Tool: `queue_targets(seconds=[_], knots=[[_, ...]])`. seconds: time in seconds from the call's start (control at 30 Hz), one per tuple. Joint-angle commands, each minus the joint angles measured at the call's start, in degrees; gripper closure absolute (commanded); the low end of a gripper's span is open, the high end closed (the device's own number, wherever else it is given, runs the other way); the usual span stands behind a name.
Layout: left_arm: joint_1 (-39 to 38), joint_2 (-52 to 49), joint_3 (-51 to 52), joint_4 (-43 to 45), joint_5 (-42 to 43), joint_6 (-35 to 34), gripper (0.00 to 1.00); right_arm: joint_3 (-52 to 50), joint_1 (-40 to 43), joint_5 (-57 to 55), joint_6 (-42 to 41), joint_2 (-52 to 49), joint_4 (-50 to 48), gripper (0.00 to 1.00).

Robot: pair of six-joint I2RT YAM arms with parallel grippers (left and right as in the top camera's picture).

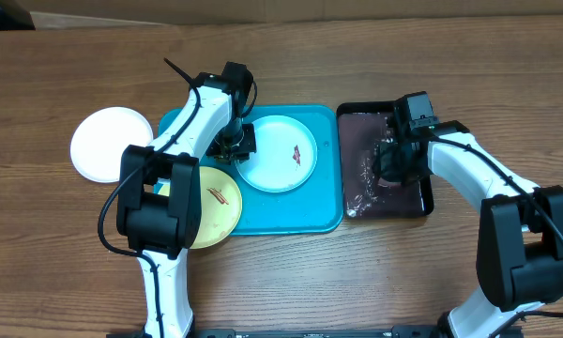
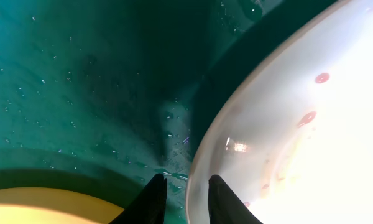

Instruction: Clean dirty plates on tray and stack at the side

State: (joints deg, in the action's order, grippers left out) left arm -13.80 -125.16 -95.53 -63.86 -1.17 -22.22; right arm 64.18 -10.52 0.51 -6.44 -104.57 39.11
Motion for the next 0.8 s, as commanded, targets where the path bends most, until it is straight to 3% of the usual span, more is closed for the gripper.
queue_targets(seconds=[0.0, 0.13, 0.23, 0.3, 0.37, 0.77], knots=[[-0.11, -0.66, 0.55, 0.02, -0.79, 0.37, 0.75, 0.33, -0.02, 1.05, -0.02, 0.04, -0.31, 0.55], [-0.11, -0.66, 0.55, 0.15, -0.79, 0.37, 0.75, 0.33, -0.02, 1.07, -0.02, 0.04, -0.28, 0.58], [-0.11, -0.66, 0.55, 0.35, -0.81, 0.37, 0.78, 0.33, -0.02, 1.07, -0.02, 0.04, -0.28, 0.85], [-0.11, -0.66, 0.55, 0.46, -0.79, 0.37, 0.86, 0.42, -0.02, 1.05, -0.02, 0.04, -0.31, 0.96], [-0.09, -0.66, 0.55, 0.46, -0.79, 0.37, 0.95, 1.55, -0.02, 1.07, -0.07, 0.13, 0.81, 0.96], [-0.11, -0.46, 0.55, -1.81, -0.63, 1.46, 0.96, 14.62, -1.66, 0.26, -0.66, 2.56, 15.32, 0.96]])
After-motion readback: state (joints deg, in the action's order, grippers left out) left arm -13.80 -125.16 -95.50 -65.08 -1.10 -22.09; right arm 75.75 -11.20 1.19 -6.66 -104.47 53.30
